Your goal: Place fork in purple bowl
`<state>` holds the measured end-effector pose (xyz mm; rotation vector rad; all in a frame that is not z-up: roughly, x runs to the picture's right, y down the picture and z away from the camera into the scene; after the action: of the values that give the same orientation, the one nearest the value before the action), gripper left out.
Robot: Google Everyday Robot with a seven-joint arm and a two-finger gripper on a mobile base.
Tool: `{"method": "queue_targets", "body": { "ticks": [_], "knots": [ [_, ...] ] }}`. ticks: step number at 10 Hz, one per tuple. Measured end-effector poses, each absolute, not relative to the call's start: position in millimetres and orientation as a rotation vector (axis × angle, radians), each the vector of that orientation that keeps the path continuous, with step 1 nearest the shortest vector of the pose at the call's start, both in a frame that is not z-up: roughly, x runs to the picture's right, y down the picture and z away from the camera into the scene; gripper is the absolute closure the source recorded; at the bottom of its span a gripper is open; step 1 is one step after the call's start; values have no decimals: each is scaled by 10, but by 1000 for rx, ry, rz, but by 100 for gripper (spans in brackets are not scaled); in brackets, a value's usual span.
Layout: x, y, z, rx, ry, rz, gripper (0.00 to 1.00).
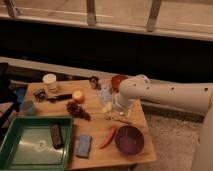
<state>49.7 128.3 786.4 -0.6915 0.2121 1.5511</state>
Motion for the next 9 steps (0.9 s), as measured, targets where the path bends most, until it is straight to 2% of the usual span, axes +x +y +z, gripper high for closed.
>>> {"method": "queue_targets", "body": {
  "ticks": [3,9],
  "knots": [
    [353,1290,7907,-744,191,1543,20],
    [191,1367,8006,-750,219,1507,20]
  ]
}}
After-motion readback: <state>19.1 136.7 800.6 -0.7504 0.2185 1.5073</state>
